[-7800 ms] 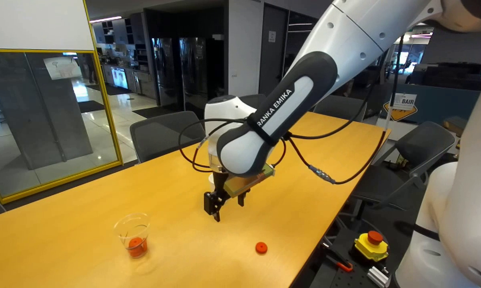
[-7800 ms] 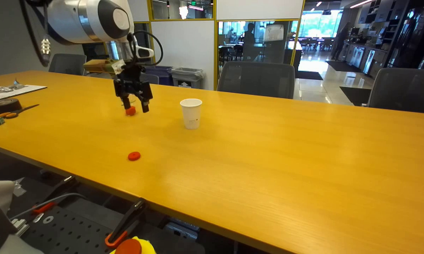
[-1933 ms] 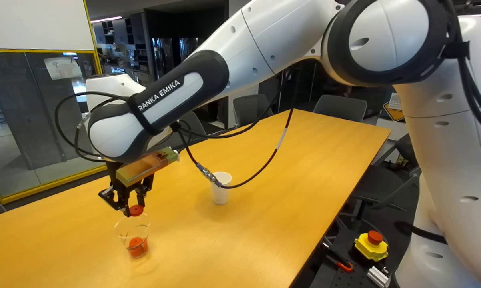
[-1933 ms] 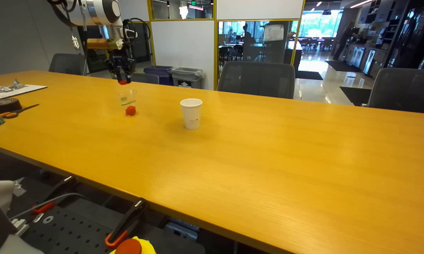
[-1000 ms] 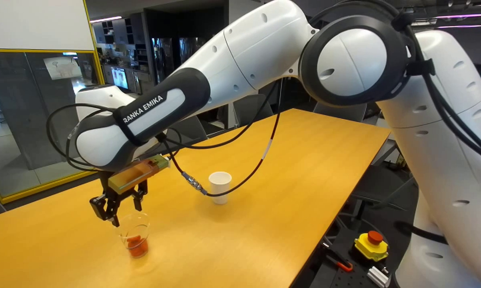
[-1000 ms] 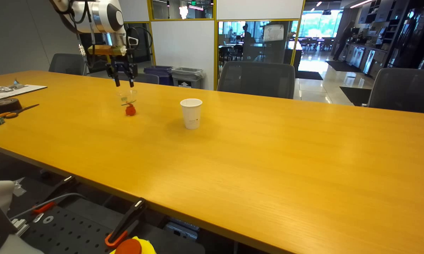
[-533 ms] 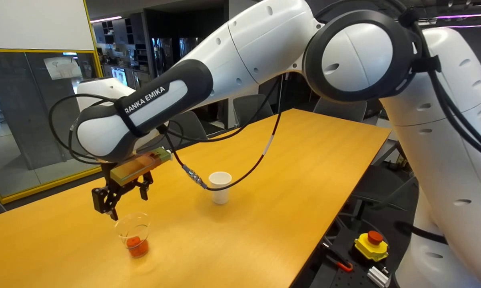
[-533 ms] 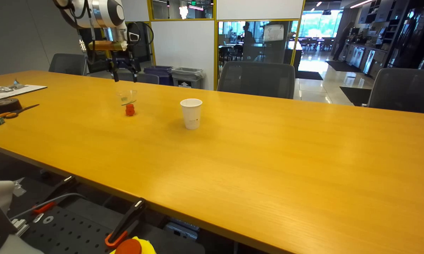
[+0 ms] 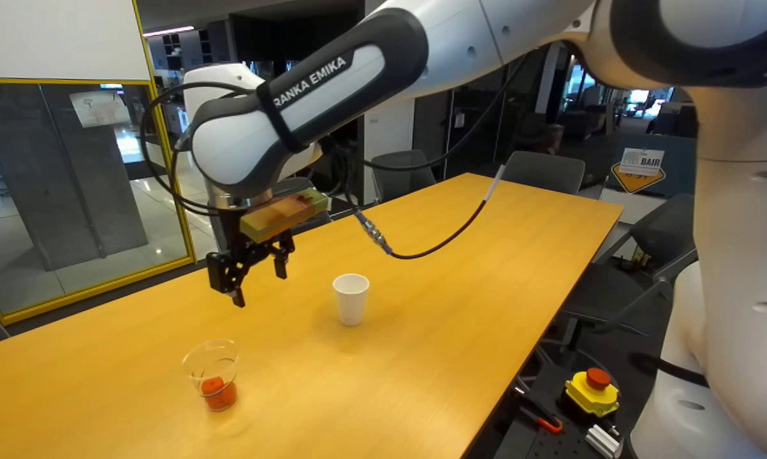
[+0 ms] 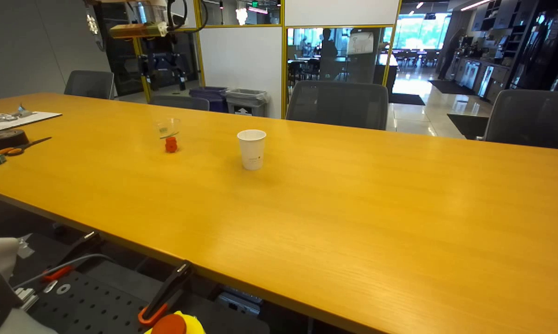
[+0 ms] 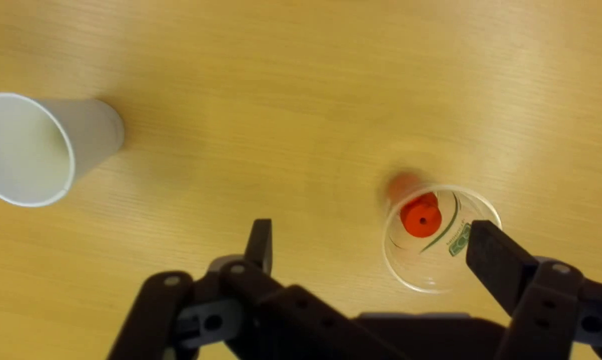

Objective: Divide the rings and put some in the white cup and some in the clear cup

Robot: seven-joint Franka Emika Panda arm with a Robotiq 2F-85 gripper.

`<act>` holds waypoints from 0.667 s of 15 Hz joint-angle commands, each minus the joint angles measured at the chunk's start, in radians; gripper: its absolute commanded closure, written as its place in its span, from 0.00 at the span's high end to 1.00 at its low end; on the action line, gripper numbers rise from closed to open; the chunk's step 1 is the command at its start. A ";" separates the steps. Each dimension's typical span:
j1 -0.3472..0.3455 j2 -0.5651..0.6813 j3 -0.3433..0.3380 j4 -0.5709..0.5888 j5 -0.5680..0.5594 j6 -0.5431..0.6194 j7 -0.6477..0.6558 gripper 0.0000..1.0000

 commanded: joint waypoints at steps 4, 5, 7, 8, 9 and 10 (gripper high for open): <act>-0.080 -0.378 0.005 -0.397 0.048 -0.047 -0.147 1.00; -0.087 -0.431 0.003 -0.448 0.053 -0.052 -0.172 1.00; -0.097 -0.541 -0.001 -0.546 0.057 -0.053 -0.207 1.00; -0.100 -0.594 -0.004 -0.587 0.056 -0.055 -0.216 1.00; -0.104 -0.651 -0.006 -0.633 0.054 -0.035 -0.211 1.00; -0.108 -0.705 -0.010 -0.675 0.061 -0.014 -0.199 1.00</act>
